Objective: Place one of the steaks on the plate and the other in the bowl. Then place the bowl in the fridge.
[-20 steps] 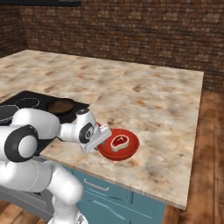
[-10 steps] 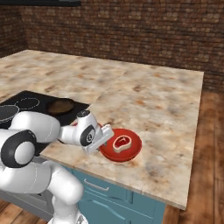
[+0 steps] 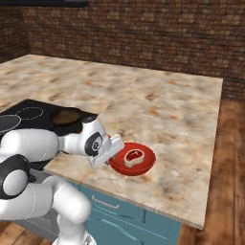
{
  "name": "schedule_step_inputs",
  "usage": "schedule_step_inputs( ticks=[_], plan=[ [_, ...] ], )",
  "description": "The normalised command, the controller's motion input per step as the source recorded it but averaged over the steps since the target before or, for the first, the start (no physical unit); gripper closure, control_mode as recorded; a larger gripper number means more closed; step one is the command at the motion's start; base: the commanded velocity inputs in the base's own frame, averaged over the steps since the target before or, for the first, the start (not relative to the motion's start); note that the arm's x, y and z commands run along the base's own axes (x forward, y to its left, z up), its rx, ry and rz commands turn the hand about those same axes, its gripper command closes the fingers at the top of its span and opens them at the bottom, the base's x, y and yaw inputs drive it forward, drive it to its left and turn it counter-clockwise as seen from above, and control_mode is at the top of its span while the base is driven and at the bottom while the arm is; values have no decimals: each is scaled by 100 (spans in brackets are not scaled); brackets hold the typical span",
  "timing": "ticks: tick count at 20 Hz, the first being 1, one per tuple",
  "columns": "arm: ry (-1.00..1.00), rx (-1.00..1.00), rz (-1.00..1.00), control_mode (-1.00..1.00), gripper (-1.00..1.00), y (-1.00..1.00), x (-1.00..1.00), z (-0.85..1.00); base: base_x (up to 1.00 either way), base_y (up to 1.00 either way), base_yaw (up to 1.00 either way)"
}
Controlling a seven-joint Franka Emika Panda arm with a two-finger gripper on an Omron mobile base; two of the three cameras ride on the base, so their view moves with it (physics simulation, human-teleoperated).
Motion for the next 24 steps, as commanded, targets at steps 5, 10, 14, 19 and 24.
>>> schedule_step_inputs(
  ticks=[5, 10, 14, 19, 24],
  plan=[
    [19, -1, -10, -100, 100, 27, -7, 70, 0, 0, 0],
    [-1, -5, -11, -100, 100, 38, -17, 70, 0, 0, 0],
    [-2, -4, -2, -100, 100, 49, -34, 53, 0, 0, 0],
    [-13, 0, 0, -100, 100, 52, -58, 31, 0, 0, 0],
    [-32, 0, 0, -100, 100, 33, -74, 29, 0, 0, 0]
  ],
)
